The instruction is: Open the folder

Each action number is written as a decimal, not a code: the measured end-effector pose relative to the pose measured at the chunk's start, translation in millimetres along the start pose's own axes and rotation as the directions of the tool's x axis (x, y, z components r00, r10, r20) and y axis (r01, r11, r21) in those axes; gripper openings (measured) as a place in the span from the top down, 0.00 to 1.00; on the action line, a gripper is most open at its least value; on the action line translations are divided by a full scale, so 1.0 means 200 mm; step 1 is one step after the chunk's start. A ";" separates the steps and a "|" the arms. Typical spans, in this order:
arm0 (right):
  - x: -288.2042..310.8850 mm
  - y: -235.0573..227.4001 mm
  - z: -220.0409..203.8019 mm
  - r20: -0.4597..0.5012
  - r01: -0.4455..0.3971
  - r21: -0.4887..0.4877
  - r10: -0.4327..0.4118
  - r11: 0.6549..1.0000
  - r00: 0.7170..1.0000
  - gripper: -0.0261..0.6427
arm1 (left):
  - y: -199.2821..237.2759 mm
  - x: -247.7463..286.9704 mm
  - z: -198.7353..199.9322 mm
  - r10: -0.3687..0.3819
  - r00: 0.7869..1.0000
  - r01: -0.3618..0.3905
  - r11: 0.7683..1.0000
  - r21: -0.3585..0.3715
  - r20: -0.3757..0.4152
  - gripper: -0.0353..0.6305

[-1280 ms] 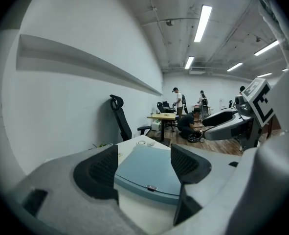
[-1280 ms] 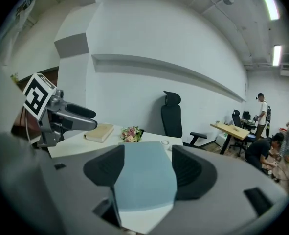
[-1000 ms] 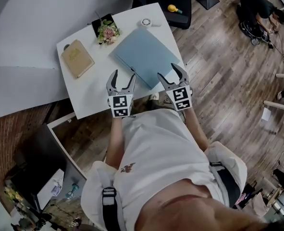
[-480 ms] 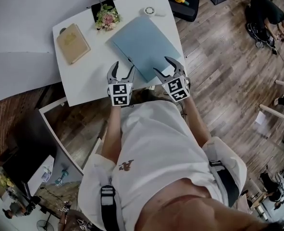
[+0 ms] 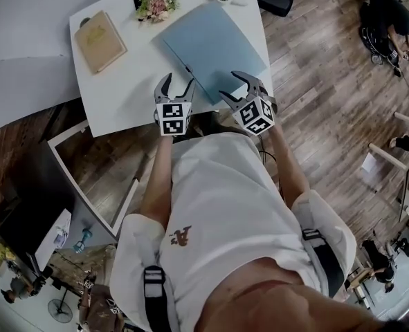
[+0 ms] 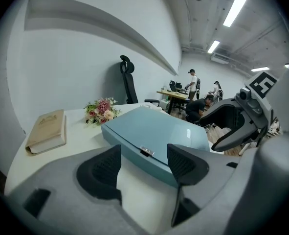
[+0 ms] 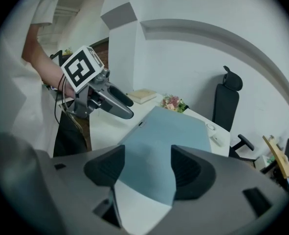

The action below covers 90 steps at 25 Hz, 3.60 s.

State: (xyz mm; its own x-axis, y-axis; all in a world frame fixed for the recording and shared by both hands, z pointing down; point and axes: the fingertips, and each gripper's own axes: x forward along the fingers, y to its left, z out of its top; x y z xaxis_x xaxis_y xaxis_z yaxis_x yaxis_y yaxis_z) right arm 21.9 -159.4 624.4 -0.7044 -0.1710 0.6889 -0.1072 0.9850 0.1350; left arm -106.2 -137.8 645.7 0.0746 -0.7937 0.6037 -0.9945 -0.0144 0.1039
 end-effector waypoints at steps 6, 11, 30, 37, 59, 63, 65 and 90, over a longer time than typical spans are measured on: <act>0.04 0.08 -0.03 -0.024 -0.086 -0.050 0.085 0.995 0.996 0.50 | 0.04 0.01 -0.07 -0.010 1.000 0.010 0.999 -0.030 -0.022 0.50; 0.06 0.13 -0.06 -0.048 -0.141 -0.084 0.138 0.986 0.989 0.50 | 0.04 0.03 -0.11 -0.020 0.999 0.018 0.999 -0.040 -0.037 0.50; 0.17 0.36 -0.18 -0.172 -0.246 -0.454 0.186 0.856 0.967 0.47 | -0.10 0.06 -0.20 -0.078 0.993 0.075 0.996 -0.038 -0.087 0.50; 0.19 0.40 -0.19 -0.169 -0.253 -0.514 0.192 0.820 0.967 0.53 | -0.14 0.05 -0.23 -0.089 0.991 0.085 0.996 -0.037 -0.103 0.50; 0.15 0.49 -0.20 -0.213 -0.423 -0.489 0.366 0.763 0.906 0.82 | -0.23 0.06 -0.31 -0.080 0.987 0.081 0.997 -0.002 -0.138 0.50; 0.12 0.49 -0.15 -0.181 -0.430 -0.456 0.392 0.779 0.902 0.91 | -0.23 0.06 -0.33 -0.084 0.984 0.088 0.996 0.021 -0.159 0.50; 0.11 0.48 -0.14 -0.169 -0.420 -0.456 0.387 0.785 0.907 0.92 | -0.23 0.06 -0.34 -0.087 0.983 0.092 0.995 0.024 -0.161 0.50; 0.15 0.39 -0.17 -0.084 -0.168 -0.541 0.145 0.824 0.986 0.67 | -0.31 0.11 -0.32 -0.131 0.981 0.138 0.990 0.038 -0.146 0.48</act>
State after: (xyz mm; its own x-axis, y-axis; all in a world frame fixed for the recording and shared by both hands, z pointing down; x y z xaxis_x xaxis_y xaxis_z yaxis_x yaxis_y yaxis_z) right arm 15.9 -88.5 680.2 -0.6510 -0.0272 0.7586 0.4093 0.8291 0.3809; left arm -38.1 -114.6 703.3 0.2146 -0.6878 0.6934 -0.9767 -0.1471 0.1563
